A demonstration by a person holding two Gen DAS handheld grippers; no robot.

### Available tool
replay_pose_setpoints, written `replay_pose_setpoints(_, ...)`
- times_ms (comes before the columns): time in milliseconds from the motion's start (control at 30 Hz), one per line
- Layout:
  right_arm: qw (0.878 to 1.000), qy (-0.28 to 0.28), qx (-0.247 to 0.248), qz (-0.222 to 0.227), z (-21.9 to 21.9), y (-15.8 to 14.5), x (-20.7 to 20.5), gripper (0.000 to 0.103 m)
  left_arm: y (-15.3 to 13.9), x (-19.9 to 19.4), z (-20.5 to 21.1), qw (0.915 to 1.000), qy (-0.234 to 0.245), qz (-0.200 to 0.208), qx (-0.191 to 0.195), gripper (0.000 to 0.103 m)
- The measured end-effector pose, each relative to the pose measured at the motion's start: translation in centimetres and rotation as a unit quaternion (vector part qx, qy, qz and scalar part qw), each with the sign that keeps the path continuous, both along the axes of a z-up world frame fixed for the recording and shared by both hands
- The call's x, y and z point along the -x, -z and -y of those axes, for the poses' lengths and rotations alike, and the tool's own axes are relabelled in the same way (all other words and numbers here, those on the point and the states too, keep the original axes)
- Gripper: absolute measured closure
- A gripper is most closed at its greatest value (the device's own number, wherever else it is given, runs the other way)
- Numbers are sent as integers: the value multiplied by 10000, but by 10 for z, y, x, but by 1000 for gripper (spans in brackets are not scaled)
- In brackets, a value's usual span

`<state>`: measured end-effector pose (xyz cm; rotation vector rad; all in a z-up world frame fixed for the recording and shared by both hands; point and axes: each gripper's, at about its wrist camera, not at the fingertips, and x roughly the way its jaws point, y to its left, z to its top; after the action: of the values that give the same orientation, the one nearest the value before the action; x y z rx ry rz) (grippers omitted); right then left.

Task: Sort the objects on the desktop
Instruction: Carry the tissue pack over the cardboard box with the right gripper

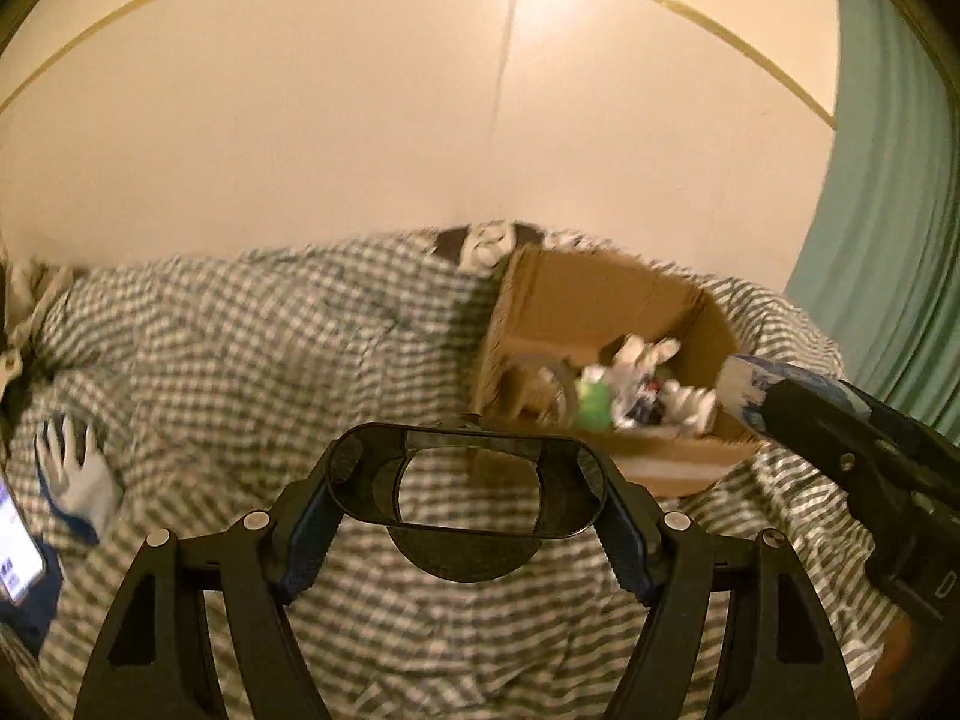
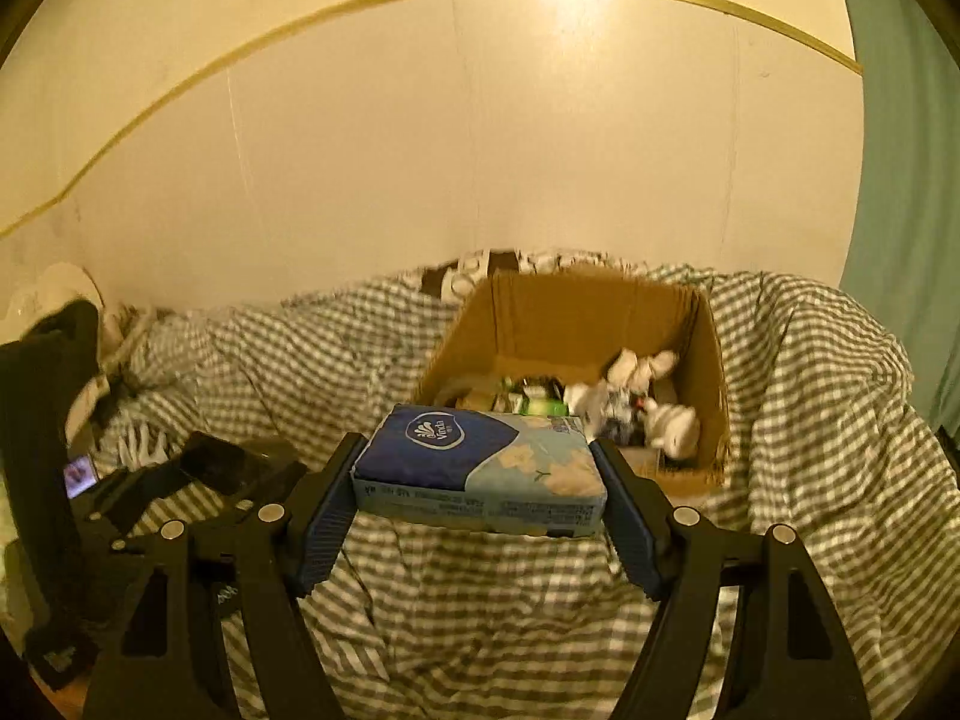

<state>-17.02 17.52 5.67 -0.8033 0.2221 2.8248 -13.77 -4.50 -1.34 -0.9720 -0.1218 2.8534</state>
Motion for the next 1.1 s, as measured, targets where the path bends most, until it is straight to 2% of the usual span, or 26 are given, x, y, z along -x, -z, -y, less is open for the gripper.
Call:
replay_pose_setpoints(100, 9998, -96, -155, 0, -15, -14, 6, 30, -15, 15, -17, 9998, 154, -60, 75, 26)
replay_pose_setpoints(200, 9981, -59, -617, -28, -35, -30, 10, 30, -31, 29, -36, 9991, 350, -197, 96, 26)
replay_pose_setpoints(367, 9969, 184, -741, -173, -75, -41, 14, 30, -45, 57, -65, 9979, 589, -266, 3, 26)
replay_pose_setpoints(800, 9983, 502, -153, -271, -149, -14, 43, 30, -23, 119, -120, 9964, 801, -63, 262, 26)
replay_pose_setpoints(1100, 9985, 534, 31, -120, -181, 14, 80, 30, 7, 160, -130, 9955, 824, 93, 460, 26)
